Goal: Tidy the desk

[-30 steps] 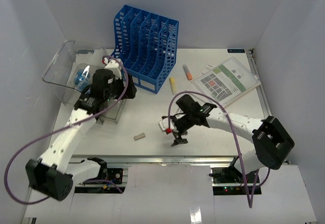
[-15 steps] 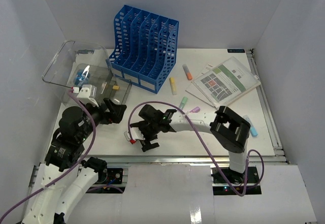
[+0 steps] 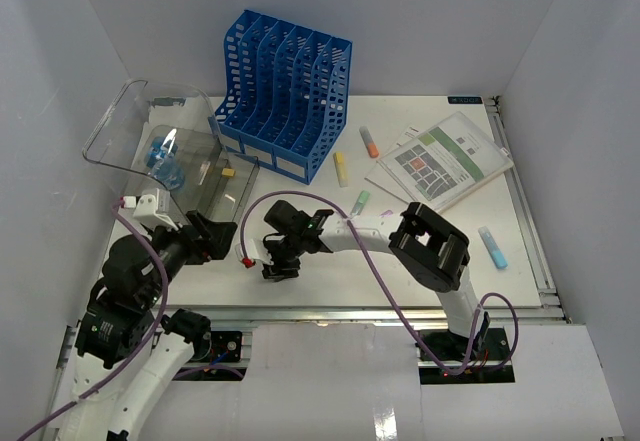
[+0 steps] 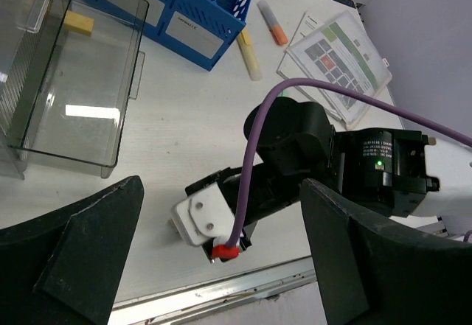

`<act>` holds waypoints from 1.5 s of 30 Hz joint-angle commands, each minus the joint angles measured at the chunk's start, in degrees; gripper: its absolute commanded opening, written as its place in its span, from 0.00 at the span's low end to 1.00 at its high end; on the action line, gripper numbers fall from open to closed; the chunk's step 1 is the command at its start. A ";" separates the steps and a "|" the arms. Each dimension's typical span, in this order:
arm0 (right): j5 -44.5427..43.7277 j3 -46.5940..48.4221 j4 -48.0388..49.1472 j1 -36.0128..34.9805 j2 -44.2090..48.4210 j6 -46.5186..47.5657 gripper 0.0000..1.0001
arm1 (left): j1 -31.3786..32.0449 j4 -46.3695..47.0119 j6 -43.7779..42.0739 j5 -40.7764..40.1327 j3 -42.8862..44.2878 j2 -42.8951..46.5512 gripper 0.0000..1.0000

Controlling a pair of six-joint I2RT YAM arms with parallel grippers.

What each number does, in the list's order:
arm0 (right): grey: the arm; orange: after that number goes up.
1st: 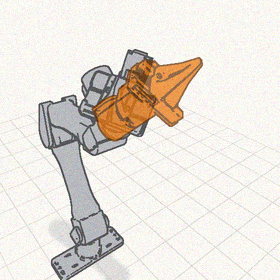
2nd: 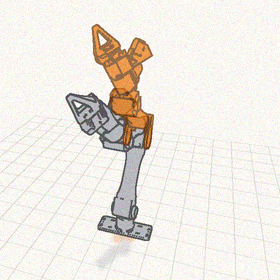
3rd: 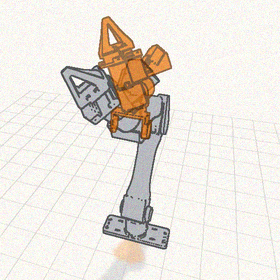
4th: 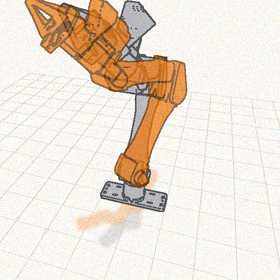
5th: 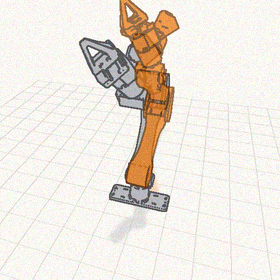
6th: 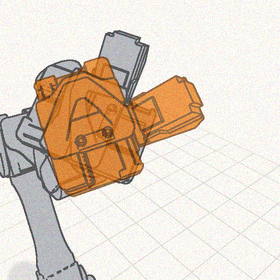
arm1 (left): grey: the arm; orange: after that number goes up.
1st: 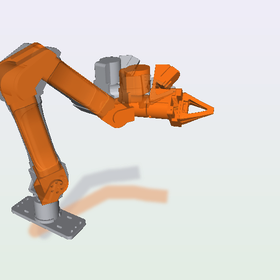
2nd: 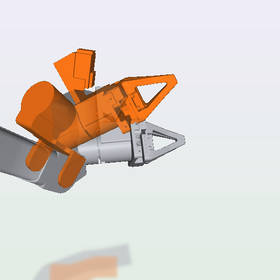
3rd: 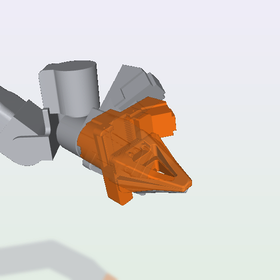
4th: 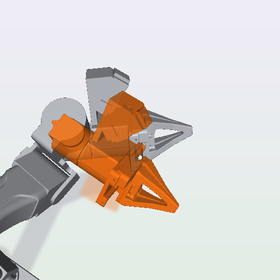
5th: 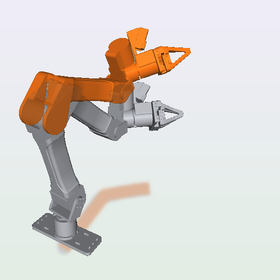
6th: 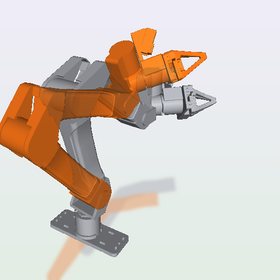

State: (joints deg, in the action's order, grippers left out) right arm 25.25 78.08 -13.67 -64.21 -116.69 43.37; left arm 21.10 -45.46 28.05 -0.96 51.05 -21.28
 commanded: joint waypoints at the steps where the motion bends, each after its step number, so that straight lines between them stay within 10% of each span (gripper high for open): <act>1: 0.88 1.83 -2.05 1.44 -2.14 -1.03 0.47 | -0.25 -2.65 2.08 -1.44 1.10 1.98 0.98; 10: 2.82 1.78 -4.40 2.95 -0.86 -2.71 0.08 | -0.26 -2.80 8.39 -0.15 -0.06 7.14 0.98; 18: 11.54 22.38 -12.65 8.81 4.15 -14.20 0.08 | -0.27 -2.13 15.38 6.20 -3.09 13.48 0.98; 27: 1.12 40.32 -4.86 9.96 -5.52 -26.72 0.08 | -0.25 -2.26 18.67 8.16 -4.64 15.75 0.98; 38: -2.93 42.47 11.31 10.16 -13.14 -36.35 0.11 | -0.27 -1.42 21.31 8.66 -8.97 15.53 0.98; 45: -2.72 39.87 17.10 9.98 -15.62 -36.82 0.39 | -0.22 -0.35 21.49 9.61 -10.79 15.20 0.98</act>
State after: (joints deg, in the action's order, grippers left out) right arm 22.58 118.43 -5.13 -54.08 -132.28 8.13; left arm 21.10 -47.39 48.87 7.21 40.65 -5.50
